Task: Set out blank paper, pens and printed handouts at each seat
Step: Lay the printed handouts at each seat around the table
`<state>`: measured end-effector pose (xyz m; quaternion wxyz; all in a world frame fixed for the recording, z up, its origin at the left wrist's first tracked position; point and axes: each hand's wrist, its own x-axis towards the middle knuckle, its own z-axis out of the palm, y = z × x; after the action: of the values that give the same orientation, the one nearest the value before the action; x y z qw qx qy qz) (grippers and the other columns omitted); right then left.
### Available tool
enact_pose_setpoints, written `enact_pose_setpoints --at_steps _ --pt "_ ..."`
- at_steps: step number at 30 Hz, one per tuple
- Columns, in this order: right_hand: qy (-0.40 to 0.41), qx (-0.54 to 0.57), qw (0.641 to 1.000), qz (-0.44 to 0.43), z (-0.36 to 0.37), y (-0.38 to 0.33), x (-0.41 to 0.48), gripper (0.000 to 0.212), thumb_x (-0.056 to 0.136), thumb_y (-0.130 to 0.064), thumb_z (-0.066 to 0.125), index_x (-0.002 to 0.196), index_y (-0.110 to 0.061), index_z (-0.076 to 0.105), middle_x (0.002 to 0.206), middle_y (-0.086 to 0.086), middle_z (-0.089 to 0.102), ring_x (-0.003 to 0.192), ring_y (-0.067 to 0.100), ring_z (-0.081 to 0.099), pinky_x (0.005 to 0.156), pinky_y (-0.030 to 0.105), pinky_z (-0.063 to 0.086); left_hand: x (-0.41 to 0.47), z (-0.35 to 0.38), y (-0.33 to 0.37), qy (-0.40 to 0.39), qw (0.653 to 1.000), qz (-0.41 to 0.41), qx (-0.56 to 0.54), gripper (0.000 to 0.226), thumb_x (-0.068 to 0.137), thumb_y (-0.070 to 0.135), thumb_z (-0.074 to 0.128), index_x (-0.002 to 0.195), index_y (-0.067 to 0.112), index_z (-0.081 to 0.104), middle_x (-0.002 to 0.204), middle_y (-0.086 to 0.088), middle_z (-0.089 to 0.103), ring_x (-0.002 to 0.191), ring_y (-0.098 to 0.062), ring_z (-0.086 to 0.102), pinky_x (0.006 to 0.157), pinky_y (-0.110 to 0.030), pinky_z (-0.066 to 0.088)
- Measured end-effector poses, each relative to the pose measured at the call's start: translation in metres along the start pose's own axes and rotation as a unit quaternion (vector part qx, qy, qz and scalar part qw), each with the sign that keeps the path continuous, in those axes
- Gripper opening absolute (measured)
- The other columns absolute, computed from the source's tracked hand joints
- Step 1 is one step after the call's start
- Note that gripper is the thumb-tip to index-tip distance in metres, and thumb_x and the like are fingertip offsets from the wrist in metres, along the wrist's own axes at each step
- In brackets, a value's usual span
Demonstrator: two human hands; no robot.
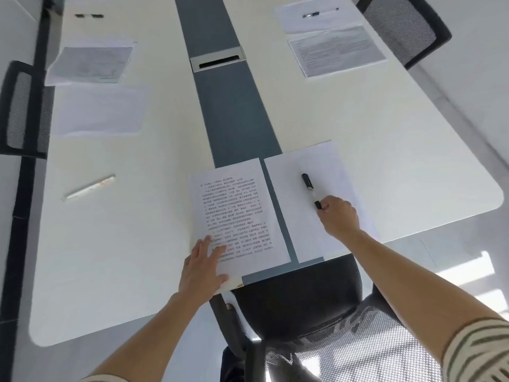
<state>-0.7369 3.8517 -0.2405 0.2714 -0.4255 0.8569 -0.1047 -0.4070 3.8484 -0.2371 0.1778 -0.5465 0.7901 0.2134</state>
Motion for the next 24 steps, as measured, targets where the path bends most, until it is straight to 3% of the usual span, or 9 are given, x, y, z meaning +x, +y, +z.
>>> enact_pose_setpoints --at_steps 8,13,16,19,21,24 --pt "-0.011 -0.056 0.998 0.000 -0.001 -0.002 -0.003 0.028 0.090 -0.027 0.060 0.109 -0.007 0.060 0.103 0.012 0.065 0.093 0.033 0.062 0.075 0.033 0.045 0.002 -0.004 -0.002 0.000 0.999 0.015 0.029 0.069 0.086 0.050 0.059 0.144 0.032 0.027 0.160 -0.007 0.008 0.147 -0.029 0.010 0.116 -0.045 0.025" --pt "-0.008 -0.046 0.999 0.005 -0.016 -0.003 -0.022 0.042 0.090 -0.038 0.060 0.125 -0.016 0.058 0.116 0.005 0.067 0.106 0.028 0.062 0.088 0.035 0.047 0.000 -0.016 -0.001 -0.011 0.999 0.029 0.034 0.064 0.087 0.054 0.055 0.142 0.030 0.033 0.158 -0.006 0.013 0.144 -0.026 0.016 0.115 -0.042 0.027" --pt "0.004 -0.059 0.998 -0.021 -0.028 -0.011 -0.043 0.042 0.091 -0.039 0.056 0.127 -0.019 0.057 0.120 0.002 0.066 0.108 0.025 0.061 0.090 0.035 0.046 -0.014 -0.024 -0.001 0.025 0.999 0.030 0.018 0.056 0.091 0.051 0.050 0.141 0.029 0.039 0.160 -0.005 0.012 0.146 -0.025 0.014 0.116 -0.042 0.023" --pt "-0.005 -0.052 0.997 -0.059 -0.033 -0.029 -0.072 0.037 0.093 -0.039 0.054 0.125 -0.021 0.058 0.119 -0.003 0.067 0.107 0.021 0.062 0.090 0.033 0.046 -0.037 -0.030 -0.003 0.078 0.996 0.014 -0.033 0.049 0.095 0.046 0.046 0.139 0.026 0.043 0.159 -0.003 0.019 0.145 -0.022 0.019 0.117 -0.038 0.023" --pt "-0.029 -0.037 0.995 -0.083 -0.029 -0.044 -0.097 0.034 0.093 -0.041 0.054 0.123 -0.025 0.059 0.116 -0.008 0.068 0.103 0.017 0.064 0.090 0.031 0.047 -0.061 -0.032 -0.008 0.104 0.989 -0.007 -0.106 0.043 0.096 0.041 0.046 0.135 0.024 0.047 0.151 -0.001 0.034 0.137 -0.019 0.035 0.113 -0.034 0.031" --pt "-0.085 0.011 0.989 -0.123 -0.014 -0.066 -0.141 0.027 0.094 -0.038 0.056 0.117 -0.024 0.062 0.109 -0.009 0.070 0.095 0.014 0.067 0.089 0.031 0.053 -0.108 -0.029 -0.025 0.123 0.959 -0.053 -0.248 0.032 0.094 0.037 0.053 0.123 0.024 0.057 0.120 0.007 0.061 0.108 -0.010 0.059 0.098 -0.030 0.047"
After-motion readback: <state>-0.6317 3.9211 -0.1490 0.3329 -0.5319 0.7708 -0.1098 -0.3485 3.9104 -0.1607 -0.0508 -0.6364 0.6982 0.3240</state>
